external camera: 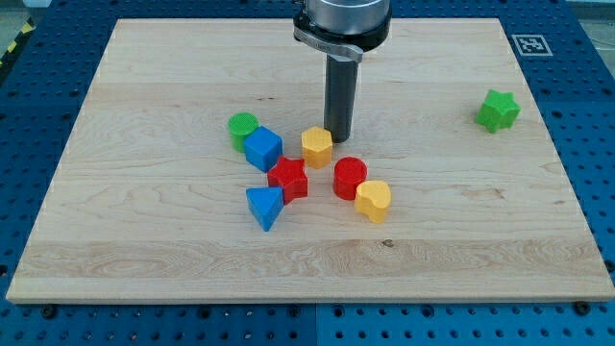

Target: Slide the green star into the yellow hexagon

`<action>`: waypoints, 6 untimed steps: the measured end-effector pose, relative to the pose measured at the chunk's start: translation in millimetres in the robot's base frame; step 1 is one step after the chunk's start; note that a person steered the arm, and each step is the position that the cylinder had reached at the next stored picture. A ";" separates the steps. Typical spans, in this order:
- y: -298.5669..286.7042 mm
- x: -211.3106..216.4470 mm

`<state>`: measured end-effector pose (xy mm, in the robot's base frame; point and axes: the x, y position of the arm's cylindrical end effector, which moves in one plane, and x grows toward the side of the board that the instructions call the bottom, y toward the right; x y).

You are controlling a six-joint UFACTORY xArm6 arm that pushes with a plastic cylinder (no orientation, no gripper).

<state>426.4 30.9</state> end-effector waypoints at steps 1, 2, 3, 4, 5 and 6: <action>3.3 -29.8; 29.2 -90.7; 92.2 -140.2; 186.2 -150.4; 250.2 -137.8; 273.4 -109.7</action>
<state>316.7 304.4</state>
